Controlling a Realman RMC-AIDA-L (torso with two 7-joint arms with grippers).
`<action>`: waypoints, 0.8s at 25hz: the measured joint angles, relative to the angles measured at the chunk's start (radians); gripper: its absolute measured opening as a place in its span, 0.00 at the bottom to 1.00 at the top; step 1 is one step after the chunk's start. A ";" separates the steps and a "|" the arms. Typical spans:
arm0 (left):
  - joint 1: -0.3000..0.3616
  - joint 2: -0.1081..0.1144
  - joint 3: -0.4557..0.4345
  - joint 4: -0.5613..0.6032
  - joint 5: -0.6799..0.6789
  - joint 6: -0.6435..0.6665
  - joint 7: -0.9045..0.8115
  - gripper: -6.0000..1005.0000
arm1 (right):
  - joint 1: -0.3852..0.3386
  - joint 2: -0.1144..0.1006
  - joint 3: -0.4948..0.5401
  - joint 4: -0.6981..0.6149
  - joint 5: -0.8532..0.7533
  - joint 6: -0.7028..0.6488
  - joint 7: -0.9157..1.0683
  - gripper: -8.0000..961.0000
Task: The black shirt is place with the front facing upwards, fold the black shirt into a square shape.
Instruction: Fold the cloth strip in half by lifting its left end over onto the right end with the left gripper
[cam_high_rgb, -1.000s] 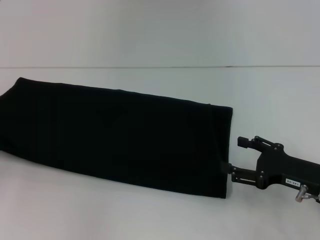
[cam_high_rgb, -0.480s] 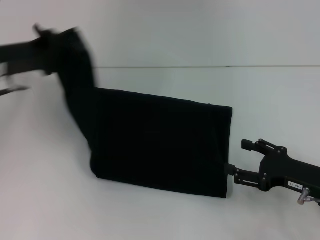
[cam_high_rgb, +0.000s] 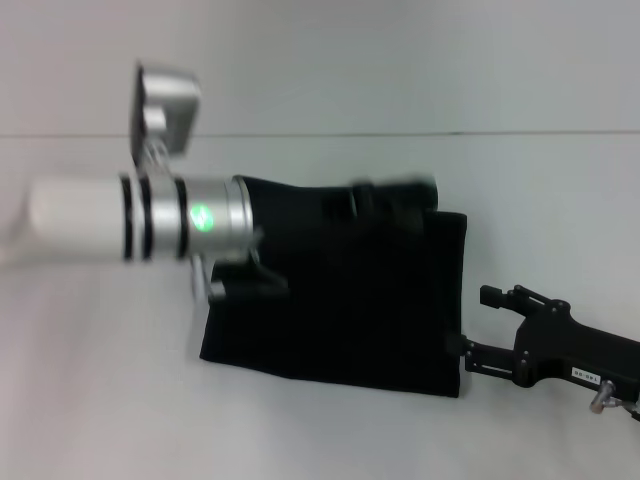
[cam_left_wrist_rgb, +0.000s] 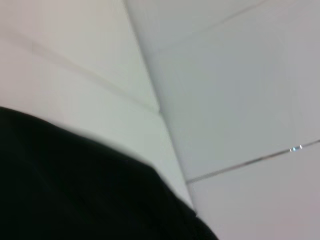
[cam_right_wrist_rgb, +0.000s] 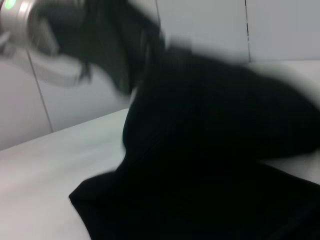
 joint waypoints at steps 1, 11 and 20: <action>0.005 -0.002 0.009 -0.052 -0.009 -0.013 0.025 0.04 | 0.003 0.000 0.000 0.005 0.000 0.009 0.000 0.96; 0.051 0.003 0.012 -0.165 -0.072 -0.030 0.140 0.04 | 0.104 0.008 0.004 0.093 0.019 0.191 -0.003 0.96; 0.042 0.002 0.032 -0.134 -0.071 0.046 0.141 0.04 | 0.216 0.013 0.004 0.128 0.108 0.294 -0.009 0.96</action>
